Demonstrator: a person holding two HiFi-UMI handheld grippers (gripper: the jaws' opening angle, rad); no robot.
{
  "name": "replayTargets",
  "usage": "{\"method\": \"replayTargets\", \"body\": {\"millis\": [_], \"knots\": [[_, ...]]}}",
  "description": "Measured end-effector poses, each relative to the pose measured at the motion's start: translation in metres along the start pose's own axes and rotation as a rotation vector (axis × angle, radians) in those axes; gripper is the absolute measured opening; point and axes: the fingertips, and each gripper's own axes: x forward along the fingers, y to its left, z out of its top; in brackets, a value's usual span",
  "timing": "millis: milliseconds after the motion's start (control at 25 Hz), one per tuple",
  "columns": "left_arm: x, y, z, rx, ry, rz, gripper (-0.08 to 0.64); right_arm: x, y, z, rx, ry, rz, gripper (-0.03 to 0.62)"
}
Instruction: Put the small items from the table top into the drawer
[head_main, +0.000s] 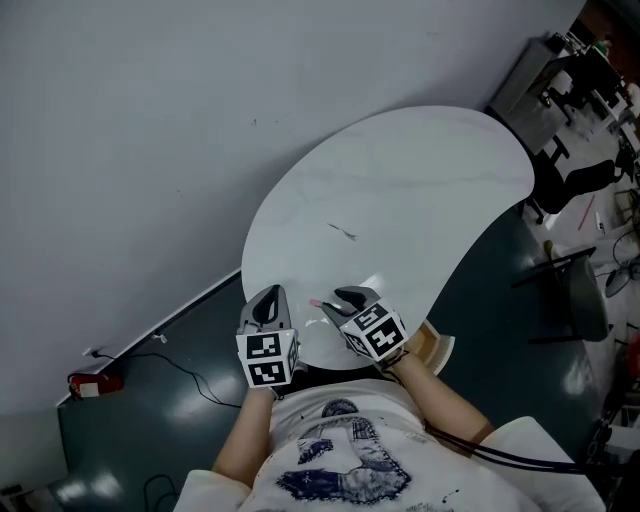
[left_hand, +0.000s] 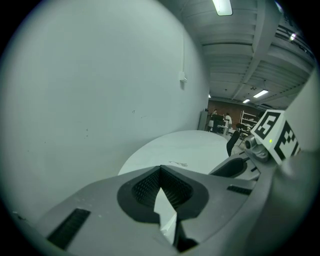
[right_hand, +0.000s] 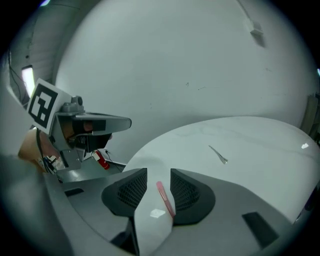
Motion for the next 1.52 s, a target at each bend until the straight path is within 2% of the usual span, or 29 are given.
{"method": "replayTargets", "body": {"millis": [120, 360, 640, 1040, 1520], "knots": [[0.008, 0.000, -0.003, 0.003, 0.012, -0.006, 0.035, 0.015, 0.002, -0.018, -0.049, 0.063, 0.018, 0.147], [0.027, 0.007, -0.008, 0.008, 0.038, -0.019, 0.035, 0.039, -0.001, -0.041, -0.085, 0.160, 0.048, 0.147], [0.042, 0.016, -0.010, 0.013, 0.067, -0.049, 0.035, 0.057, -0.006, -0.057, -0.113, 0.258, 0.034, 0.146], [0.052, 0.022, -0.011, 0.028, 0.086, -0.088, 0.035, 0.067, -0.011, -0.075, -0.074, 0.324, -0.002, 0.121], [0.049, 0.036, -0.011, 0.007, 0.086, -0.073, 0.035, 0.071, -0.016, -0.076, -0.087, 0.393, -0.002, 0.064]]}}
